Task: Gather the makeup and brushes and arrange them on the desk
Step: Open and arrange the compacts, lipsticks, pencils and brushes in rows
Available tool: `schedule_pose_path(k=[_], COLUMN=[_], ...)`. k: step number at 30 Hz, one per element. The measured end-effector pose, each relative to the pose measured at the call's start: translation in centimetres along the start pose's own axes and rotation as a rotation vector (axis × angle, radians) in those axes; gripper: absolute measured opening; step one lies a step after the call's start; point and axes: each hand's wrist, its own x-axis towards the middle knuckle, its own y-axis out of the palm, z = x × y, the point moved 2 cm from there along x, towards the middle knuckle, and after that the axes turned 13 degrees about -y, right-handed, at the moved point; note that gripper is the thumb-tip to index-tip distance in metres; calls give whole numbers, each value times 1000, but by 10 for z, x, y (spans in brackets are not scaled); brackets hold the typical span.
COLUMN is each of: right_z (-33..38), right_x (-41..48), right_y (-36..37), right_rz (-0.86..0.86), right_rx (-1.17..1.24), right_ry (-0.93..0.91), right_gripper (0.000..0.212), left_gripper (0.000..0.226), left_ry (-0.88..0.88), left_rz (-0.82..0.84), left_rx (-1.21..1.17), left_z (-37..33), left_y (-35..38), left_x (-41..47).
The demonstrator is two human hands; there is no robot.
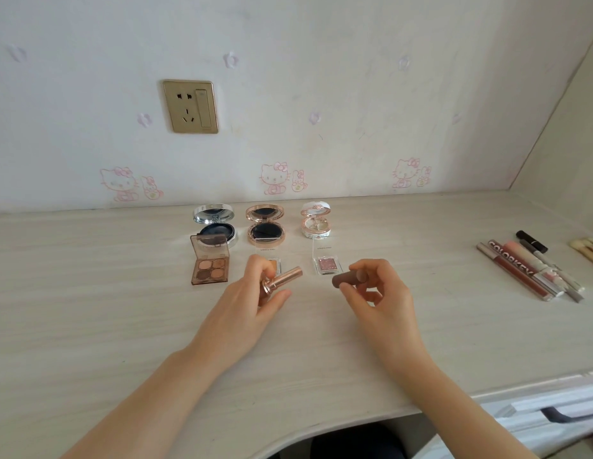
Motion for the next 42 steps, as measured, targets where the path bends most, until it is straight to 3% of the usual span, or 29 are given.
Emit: schedule_pose_path(k=[19,32,42], right_z=[4,-34,-89], right_x=[-1,82,140], right_y=[-26,-70,-62], right_rz=[83,-11,114], right_rx=[27,-131,-262], right_ry=[42,123,153], right_gripper=[27,30,21], left_gripper=[3,11,8], left_ry=[-75,-108,-304], left_rz=[103,74,69], left_rx=[-322,-91,115], left_z=[-50,-128,-116], left_y=[9,45,96], left_x=[4,113,179])
